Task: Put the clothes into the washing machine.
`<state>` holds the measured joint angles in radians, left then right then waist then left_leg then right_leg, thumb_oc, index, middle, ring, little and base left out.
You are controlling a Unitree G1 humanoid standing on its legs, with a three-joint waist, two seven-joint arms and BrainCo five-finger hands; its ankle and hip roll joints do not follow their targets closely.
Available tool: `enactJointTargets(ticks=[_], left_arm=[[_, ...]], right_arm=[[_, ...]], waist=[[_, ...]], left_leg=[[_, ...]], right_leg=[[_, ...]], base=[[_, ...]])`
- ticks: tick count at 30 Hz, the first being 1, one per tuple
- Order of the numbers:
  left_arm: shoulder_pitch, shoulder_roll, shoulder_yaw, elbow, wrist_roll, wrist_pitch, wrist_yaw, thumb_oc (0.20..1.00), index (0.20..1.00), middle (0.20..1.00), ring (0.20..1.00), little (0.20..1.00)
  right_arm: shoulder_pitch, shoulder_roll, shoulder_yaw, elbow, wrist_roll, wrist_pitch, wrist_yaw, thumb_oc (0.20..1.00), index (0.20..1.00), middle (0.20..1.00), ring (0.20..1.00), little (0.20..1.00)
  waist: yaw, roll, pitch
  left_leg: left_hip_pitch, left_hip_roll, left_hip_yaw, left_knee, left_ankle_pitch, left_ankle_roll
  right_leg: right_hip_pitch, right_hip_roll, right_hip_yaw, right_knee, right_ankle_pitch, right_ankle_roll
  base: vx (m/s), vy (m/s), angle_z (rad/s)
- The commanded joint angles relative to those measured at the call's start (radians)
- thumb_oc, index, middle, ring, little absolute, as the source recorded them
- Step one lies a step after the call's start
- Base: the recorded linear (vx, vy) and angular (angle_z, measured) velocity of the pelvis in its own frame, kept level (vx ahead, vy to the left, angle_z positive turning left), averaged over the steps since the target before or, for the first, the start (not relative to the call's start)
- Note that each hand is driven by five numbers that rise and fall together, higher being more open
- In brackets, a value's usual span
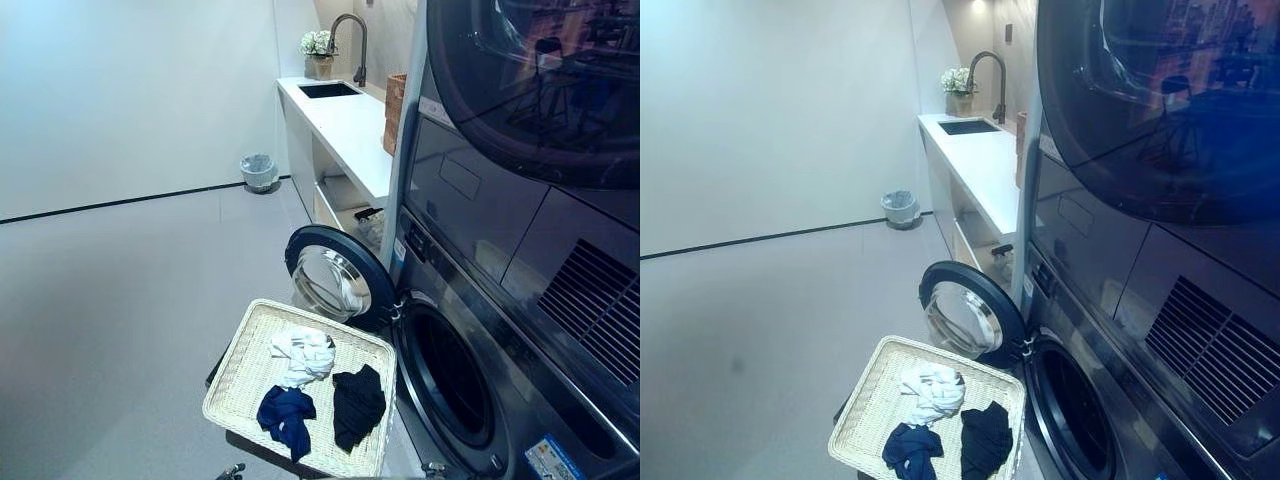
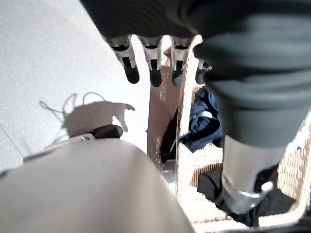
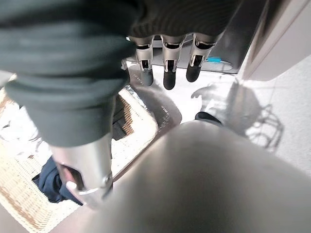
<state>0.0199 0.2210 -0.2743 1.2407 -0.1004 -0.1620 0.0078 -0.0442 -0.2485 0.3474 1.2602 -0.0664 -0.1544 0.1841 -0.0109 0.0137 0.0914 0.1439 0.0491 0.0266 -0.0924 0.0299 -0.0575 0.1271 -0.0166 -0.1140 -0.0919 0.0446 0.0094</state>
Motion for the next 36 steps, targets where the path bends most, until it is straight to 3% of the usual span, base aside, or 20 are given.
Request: enactJointTargets(ticks=[1, 7, 12, 17, 20, 22, 25, 32, 36], left_arm=[[-0.082, -0.015, 0.016, 0.031, 0.005, -0.032, 0.055, 1.000, 1.000, 1.000, 1.000, 1.000], [-0.130, 0.004, 0.003, 0.010, 0.074, -0.075, 0.291, 1.000, 1.000, 1.000, 1.000, 1.000], [-0.248, 0.048, -0.045, -0.027, 0.116, -0.098, 0.508, 1.000, 1.000, 1.000, 1.000, 1.000], [-0.351, 0.059, -0.044, -0.037, 0.024, -0.098, 0.547, 1.000, 1.000, 1.000, 1.000, 1.000], [-0.409, 0.064, -0.039, -0.028, -0.038, -0.089, 0.539, 1.000, 1.000, 1.000, 1.000, 1.000], [-0.483, 0.074, -0.018, -0.008, -0.150, -0.083, 0.489, 1.000, 1.000, 1.000, 1.000, 1.000], [-0.549, 0.097, 0.019, 0.013, -0.209, -0.057, 0.456, 1.000, 1.000, 1.000, 1.000, 1.000], [-0.716, 0.165, 0.024, 0.100, -0.174, 0.188, 0.448, 1.000, 1.000, 1.000, 1.000, 1.000], [-0.780, 0.191, -0.011, 0.126, -0.145, 0.241, 0.460, 1.000, 1.000, 1.000, 1.000, 1.000]], right_arm=[[-0.083, 0.010, 0.003, 0.020, 0.027, -0.037, -0.013, 1.000, 1.000, 1.000, 1.000, 1.000], [-0.101, -0.007, 0.023, -0.013, 0.072, -0.035, -0.030, 1.000, 1.000, 1.000, 1.000, 1.000], [-0.167, -0.044, 0.057, -0.051, 0.139, -0.055, -0.044, 1.000, 1.000, 1.000, 1.000, 1.000], [-0.222, -0.063, 0.086, -0.085, 0.153, -0.075, -0.064, 1.000, 1.000, 1.000, 1.000, 1.000], [-0.261, -0.064, 0.107, -0.097, 0.152, -0.076, -0.085, 1.000, 1.000, 1.000, 1.000, 1.000], [-0.311, -0.059, 0.125, -0.105, 0.166, -0.079, -0.101, 1.000, 1.000, 1.000, 1.000, 1.000], [-0.353, -0.050, 0.141, -0.117, 0.172, -0.076, -0.106, 1.000, 1.000, 1.000, 1.000, 1.000], [-0.434, -0.041, 0.184, -0.188, 0.199, -0.039, -0.114, 1.000, 1.000, 1.000, 1.000, 1.000], [-0.454, -0.045, 0.209, -0.204, 0.208, -0.040, -0.107, 1.000, 1.000, 1.000, 1.000, 1.000]], waist=[[0.007, -0.042, 0.057], [-0.004, -0.040, 0.114], [-0.021, -0.039, 0.216], [-0.044, -0.053, 0.297], [-0.059, -0.065, 0.328], [-0.076, -0.077, 0.359], [-0.090, -0.091, 0.380], [-0.134, -0.115, 0.429], [-0.155, -0.121, 0.429]], left_leg=[[0.003, -0.110, 0.049, 0.064, -0.096, 0.066], [-0.048, -0.115, 0.046, 0.117, -0.114, 0.073], [-0.167, -0.115, 0.056, 0.195, -0.110, 0.069], [-0.298, -0.117, 0.068, 0.303, -0.118, 0.066], [-0.380, -0.122, 0.070, 0.378, -0.129, 0.069], [-0.466, -0.127, 0.070, 0.452, -0.143, 0.075], [-0.528, -0.126, 0.075, 0.497, -0.154, 0.080], [-0.669, -0.117, 0.101, 0.581, -0.178, 0.078], [-0.720, -0.113, 0.113, 0.590, -0.181, 0.069]], right_leg=[[-0.011, -0.013, 0.015, 0.072, -0.044, 0.077], [-0.064, -0.016, 0.038, 0.110, -0.055, 0.072], [-0.179, -0.022, 0.061, 0.160, -0.040, 0.064], [-0.309, -0.035, 0.092, 0.215, -0.019, 0.060], [-0.399, -0.043, 0.109, 0.266, -0.008, 0.058], [-0.495, -0.046, 0.126, 0.319, -0.001, 0.061], [-0.565, -0.038, 0.141, 0.354, 0.003, 0.063], [-0.705, -0.017, 0.159, 0.389, 0.025, 0.064], [-0.751, -0.017, 0.164, 0.376, 0.038, 0.064]], base=[[0.04, -0.002, 0.00], [0.03, 0.004, -0.01], [-0.08, 0.029, -0.09], [-0.09, 0.060, -0.23], [-0.09, 0.103, -0.20], [-0.10, 0.115, -0.20], [-0.09, 0.062, -0.24], [-0.08, 0.073, -0.12], [-0.04, 0.043, -0.11]])
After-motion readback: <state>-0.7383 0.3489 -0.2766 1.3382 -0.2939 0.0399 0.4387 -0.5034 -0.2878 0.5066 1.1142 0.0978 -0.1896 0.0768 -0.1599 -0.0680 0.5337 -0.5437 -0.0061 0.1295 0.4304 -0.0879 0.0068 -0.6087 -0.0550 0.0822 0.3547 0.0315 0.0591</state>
